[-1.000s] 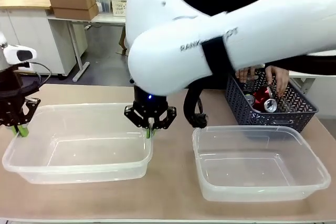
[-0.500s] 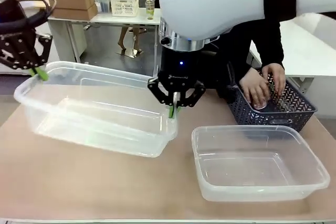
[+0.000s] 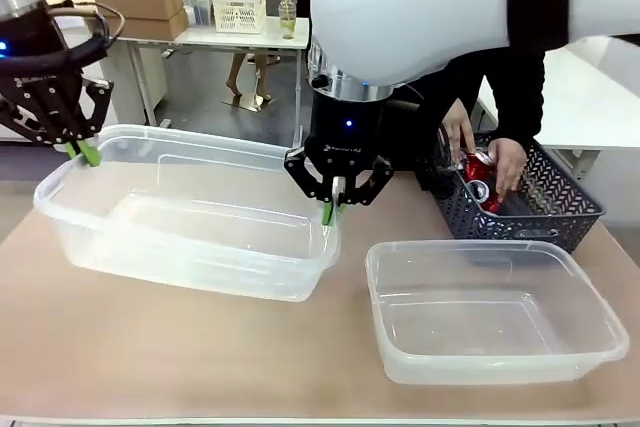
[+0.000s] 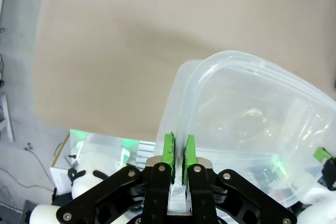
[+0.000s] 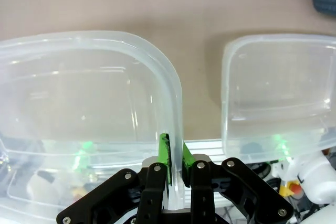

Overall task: Sort the waste into each basket.
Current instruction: Pick up the Organizing box on the left side of the table and lift it.

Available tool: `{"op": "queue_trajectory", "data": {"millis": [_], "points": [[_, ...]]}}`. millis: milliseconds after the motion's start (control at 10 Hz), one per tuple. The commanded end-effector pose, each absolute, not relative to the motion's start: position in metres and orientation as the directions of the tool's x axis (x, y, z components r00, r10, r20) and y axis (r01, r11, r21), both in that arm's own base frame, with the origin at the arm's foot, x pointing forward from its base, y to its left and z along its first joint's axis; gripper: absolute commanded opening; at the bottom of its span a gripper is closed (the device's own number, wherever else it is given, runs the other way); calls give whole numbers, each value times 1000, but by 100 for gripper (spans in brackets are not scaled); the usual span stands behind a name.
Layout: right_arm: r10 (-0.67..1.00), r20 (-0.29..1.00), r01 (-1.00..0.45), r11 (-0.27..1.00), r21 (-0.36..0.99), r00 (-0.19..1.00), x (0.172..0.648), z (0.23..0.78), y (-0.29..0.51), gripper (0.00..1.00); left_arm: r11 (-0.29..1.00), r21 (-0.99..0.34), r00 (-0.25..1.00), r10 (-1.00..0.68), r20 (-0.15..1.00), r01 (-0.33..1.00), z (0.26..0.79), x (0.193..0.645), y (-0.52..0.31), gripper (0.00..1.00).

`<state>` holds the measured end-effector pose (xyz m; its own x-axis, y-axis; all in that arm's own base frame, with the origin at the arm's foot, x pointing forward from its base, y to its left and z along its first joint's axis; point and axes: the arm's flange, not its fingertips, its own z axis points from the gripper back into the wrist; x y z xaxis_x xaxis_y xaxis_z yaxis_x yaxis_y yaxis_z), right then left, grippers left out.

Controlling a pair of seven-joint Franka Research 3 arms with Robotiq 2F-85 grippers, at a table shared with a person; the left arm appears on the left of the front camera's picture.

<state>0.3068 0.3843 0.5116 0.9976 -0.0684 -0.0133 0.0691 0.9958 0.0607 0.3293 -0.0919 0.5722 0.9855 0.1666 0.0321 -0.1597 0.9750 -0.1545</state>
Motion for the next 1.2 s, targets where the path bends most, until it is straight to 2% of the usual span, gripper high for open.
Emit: {"op": "queue_trajectory", "data": {"millis": [0,300,600,800,1100], "points": [[-89,-1,88,995,47,996,313,520,373,6,979,-164,990,129,51,-119,571,332,-107,9],[-85,21,84,995,47,996,331,544,329,6,967,-247,993,82,88,-58,551,328,-150,9],[-81,-16,81,997,10,997,330,544,282,6,950,-306,987,106,118,-65,527,336,-195,9],[-66,-35,66,998,4,997,333,527,259,6,936,-350,991,66,114,-22,523,338,-221,9],[-73,-20,75,994,77,997,343,492,235,6,930,-369,993,44,106,-2,521,338,-241,9]]}}
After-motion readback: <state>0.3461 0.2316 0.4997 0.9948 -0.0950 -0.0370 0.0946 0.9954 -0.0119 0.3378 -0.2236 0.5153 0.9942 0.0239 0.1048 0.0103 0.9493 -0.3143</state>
